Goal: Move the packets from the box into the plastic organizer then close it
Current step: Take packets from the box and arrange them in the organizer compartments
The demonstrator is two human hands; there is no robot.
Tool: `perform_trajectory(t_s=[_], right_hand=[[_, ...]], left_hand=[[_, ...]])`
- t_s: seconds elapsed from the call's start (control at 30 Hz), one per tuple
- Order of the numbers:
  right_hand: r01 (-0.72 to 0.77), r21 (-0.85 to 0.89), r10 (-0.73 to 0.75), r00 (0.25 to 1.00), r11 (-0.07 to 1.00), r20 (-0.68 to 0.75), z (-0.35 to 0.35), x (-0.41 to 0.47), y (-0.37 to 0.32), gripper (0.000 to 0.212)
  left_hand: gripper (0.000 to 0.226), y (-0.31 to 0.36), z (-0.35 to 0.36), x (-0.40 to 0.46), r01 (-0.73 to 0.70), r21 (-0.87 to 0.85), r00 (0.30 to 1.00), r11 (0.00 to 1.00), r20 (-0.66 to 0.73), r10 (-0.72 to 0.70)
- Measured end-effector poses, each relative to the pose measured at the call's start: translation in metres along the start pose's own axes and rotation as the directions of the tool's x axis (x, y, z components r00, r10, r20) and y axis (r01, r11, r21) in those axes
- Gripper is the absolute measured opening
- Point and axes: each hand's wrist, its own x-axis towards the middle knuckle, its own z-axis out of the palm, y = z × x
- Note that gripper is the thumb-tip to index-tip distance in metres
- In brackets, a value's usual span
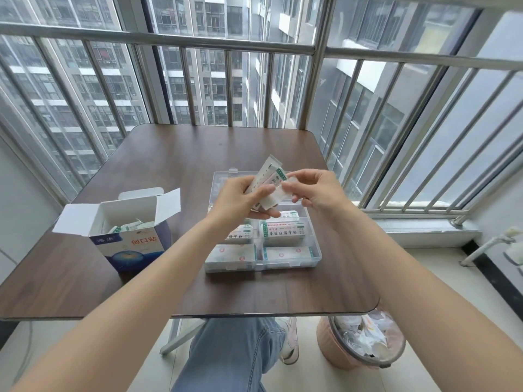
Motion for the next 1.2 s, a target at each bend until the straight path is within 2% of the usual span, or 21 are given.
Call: perform_trajectory(t_s=[0.17,0.33,0.4,0.53,0.67,0.93,1.07,1.2], right_hand=[[0.003,0.085,0.001,0.999,0.996,-0.044,-0.007,-0.001,0.006,0.006],[-0.019,0.337,0.034,0.999,0.941,-0.037,-0.009,0.001,0.007,0.014],[-0.013,0.326,0.017,1.0,0.945,-0.009,-0.009,0.002,0.009,0.002],[-0.012,0.246,0.002,0.999,0.969,0.045,-0.009,0.001,0.01,0.018],[-0.001,0.221,-0.008,0.999,0.975,0.039,-0.01,0.001,0.013,0.018],[0.029,0.019,-0.028,0.999,0.999,-0.045,-0.011,-0.004,0.017,0.014],[0.021,-0.336,-0.077,0.985,0.941,-0.155,-0.003,0.008,0.03,0.015],[0.058,-0.609,-0.117,0.992,0.791,-0.056,0.009,0.013,0.036,0.007]], left_hand=[[0.019,-0.002,0.0,0.0,-0.011,-0.004,1.0,1.0,-0.02,0.011],[0.024,-0.002,-0.004,0.002,-0.045,0.003,0.996,0.999,-0.075,0.045],[0.024,-0.002,-0.005,0.002,-0.044,-0.004,0.996,0.999,-0.08,0.043],[0.025,-0.003,-0.006,0.004,-0.037,-0.042,0.995,0.998,-0.09,0.033],[0.024,-0.004,-0.005,0.006,-0.039,-0.061,0.996,0.997,-0.08,0.034],[0.021,-0.01,-0.004,0.001,0.008,-0.004,0.992,1.0,-0.126,-0.008],[0.024,-0.012,-0.007,0.001,0.04,0.011,0.974,0.999,-0.224,-0.036],[0.022,-0.012,-0.009,-0.001,0.05,0.026,0.977,0.998,-0.209,-0.044]])
